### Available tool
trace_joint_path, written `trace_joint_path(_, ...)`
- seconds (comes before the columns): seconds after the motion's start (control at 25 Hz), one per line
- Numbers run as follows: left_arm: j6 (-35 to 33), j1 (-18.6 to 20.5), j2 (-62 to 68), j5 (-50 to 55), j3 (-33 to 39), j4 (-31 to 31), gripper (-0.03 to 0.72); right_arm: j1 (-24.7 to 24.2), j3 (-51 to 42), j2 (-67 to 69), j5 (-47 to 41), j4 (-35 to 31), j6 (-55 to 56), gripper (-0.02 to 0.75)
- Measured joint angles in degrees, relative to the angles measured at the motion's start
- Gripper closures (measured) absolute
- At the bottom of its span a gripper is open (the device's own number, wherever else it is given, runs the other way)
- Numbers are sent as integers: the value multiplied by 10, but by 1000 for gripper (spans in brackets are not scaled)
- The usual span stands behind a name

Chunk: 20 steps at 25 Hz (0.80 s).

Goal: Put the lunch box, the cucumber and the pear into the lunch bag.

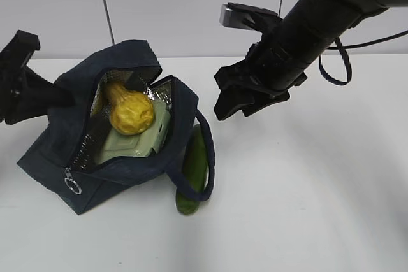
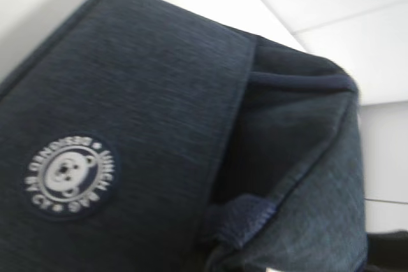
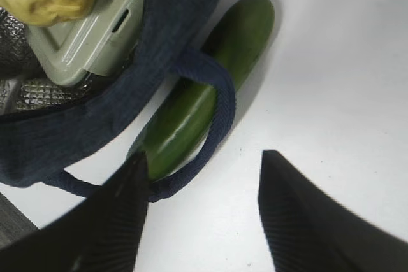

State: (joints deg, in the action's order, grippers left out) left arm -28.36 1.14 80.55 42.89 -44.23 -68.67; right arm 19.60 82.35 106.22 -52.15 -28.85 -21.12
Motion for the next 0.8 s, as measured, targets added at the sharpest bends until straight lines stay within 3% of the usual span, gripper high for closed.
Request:
trace_joint_path(0.36,4,24,59,-2,-4,49,687,0,0,0,-5,-6,1,268)
trace_joint_path(0.8,4,68,62,-19,-4,45,687,0,0,0,21,-9,29,234)
